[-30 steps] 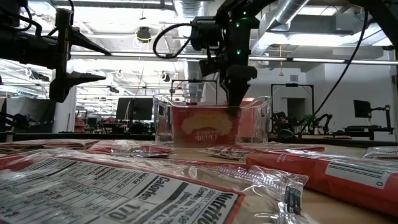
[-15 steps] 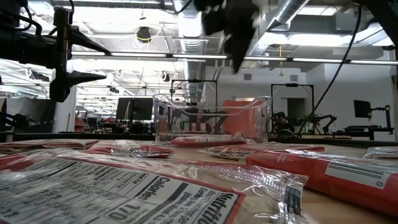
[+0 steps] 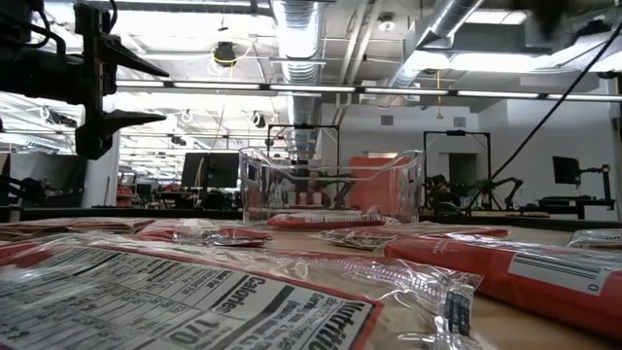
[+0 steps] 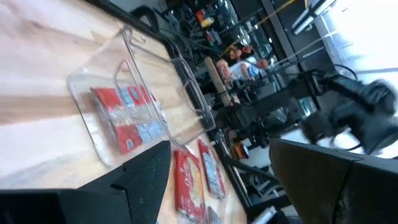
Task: Sort popcorn bags into baskets
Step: Put the red popcorn bag into the transparent bin
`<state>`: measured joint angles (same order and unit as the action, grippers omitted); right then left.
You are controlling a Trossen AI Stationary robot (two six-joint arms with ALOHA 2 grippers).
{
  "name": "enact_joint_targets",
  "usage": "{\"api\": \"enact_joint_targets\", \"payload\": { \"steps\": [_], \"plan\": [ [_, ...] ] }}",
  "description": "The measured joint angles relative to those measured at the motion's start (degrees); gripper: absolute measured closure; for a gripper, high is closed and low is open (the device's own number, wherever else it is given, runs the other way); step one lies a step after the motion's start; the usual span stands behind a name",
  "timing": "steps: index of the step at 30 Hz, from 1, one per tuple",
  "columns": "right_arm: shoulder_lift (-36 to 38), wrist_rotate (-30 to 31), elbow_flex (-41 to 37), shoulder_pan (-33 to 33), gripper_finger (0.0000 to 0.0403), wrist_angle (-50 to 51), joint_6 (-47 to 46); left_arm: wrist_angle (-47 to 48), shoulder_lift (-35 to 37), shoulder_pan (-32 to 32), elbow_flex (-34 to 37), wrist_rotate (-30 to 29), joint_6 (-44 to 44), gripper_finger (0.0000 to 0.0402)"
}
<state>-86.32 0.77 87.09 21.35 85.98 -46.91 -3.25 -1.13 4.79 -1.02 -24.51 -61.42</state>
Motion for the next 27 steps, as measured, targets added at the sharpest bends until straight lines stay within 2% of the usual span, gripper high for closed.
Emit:
{"api": "enact_joint_targets", "payload": {
  "steps": [5, 9, 12, 15, 20, 27],
  "plan": [
    [7.95, 0.68, -16.92, 7.86, 0.0148, -6.9, -20.47, -0.09, 0.0, 0.01, 0.0, 0.83, -3.13, 0.0138],
    [16.29, -2.86, -30.39, 10.64, 0.0148, -23.68, -35.66, -0.32, 0.0, 0.0, 0.0, 2.05, -7.03, 0.0138],
    [20.59, -2.82, -38.03, 13.35, 0.0148, -30.51, -49.02, -1.15, 0.0, 0.03, 0.0, 5.48, -9.65, 0.0138],
    [21.65, -0.85, -42.66, 17.1, 0.0148, -30.66, -59.09, -3.45, 0.0, 0.28, 0.0, 9.95, -10.19, 0.0138],
    [20.27, 1.93, -45.02, 19.99, 0.0148, -27.38, -65.37, -9.63, 0.02, 2.18, 0.0, 11.07, -9.76, 0.0138],
    [11.63, 2.21, -48.51, 19.86, 0.0148, -33.54, -66.19, -10.36, -0.1, 6.4, 0.0, 9.67, -9.27, 0.0138]
  ]
}}
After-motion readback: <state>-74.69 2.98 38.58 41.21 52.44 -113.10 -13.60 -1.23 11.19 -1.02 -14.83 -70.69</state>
